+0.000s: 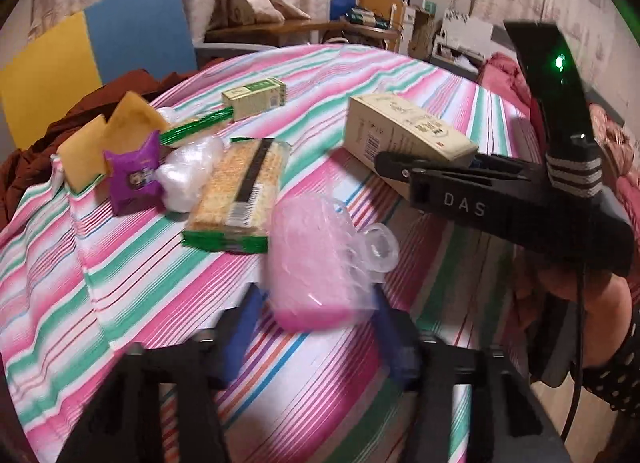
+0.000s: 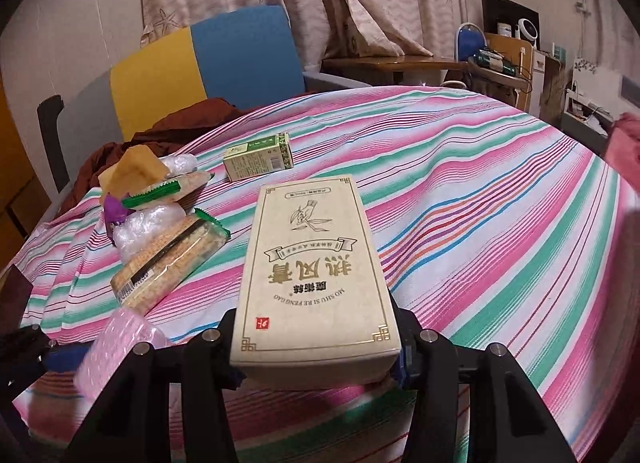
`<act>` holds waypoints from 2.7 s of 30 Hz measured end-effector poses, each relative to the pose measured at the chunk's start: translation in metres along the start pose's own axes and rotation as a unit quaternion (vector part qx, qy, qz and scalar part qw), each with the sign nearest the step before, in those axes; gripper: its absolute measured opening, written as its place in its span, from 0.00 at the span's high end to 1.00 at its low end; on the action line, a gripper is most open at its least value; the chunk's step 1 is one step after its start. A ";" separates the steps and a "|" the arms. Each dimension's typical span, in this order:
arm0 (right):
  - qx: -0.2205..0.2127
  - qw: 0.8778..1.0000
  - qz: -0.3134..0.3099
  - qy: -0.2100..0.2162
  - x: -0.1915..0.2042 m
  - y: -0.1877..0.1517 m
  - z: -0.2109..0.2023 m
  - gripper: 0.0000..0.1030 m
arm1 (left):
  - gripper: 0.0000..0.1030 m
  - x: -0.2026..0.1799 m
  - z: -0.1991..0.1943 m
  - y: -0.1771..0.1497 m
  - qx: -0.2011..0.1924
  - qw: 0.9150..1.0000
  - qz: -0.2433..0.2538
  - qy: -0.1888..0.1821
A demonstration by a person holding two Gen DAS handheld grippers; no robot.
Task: Organize objects
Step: 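Grasp the cream tea box with the right tool while the left tool grasps the pink roller, then carry the pink roller and cream tea box over the gold tray and release both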
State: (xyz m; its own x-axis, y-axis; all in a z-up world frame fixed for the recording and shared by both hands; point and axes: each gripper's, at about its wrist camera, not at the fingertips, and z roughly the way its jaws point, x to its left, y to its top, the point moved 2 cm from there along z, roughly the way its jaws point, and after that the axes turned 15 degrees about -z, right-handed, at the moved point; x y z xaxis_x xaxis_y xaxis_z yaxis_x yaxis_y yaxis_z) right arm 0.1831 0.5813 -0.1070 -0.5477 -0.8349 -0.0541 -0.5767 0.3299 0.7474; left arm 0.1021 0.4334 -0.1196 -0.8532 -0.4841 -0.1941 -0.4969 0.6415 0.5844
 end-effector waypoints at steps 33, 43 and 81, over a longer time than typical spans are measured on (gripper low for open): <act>0.008 0.999 -0.029 -0.018 0.015 -0.004 -0.007 0.49 | 0.53 0.035 -0.027 -0.028 -0.047 0.998 -0.035 0.021; 0.010 0.998 0.024 0.061 0.056 -0.016 -0.035 0.50 | 0.55 0.046 -0.048 -0.052 -0.065 0.997 -0.036 0.033; -0.035 0.923 -0.211 0.320 0.330 0.029 -0.133 0.50 | 0.55 0.248 -0.234 -0.142 -0.176 0.917 -0.335 0.130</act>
State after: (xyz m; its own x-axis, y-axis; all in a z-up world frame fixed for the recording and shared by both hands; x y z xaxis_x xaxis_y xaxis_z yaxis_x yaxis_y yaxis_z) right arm 0.0657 0.2569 -0.0150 0.1996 -0.9793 0.0348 -0.6041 -0.0950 0.7912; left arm -0.0020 0.0832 -0.0668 -0.2861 -0.8539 -0.4347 -0.7751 -0.0605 0.6289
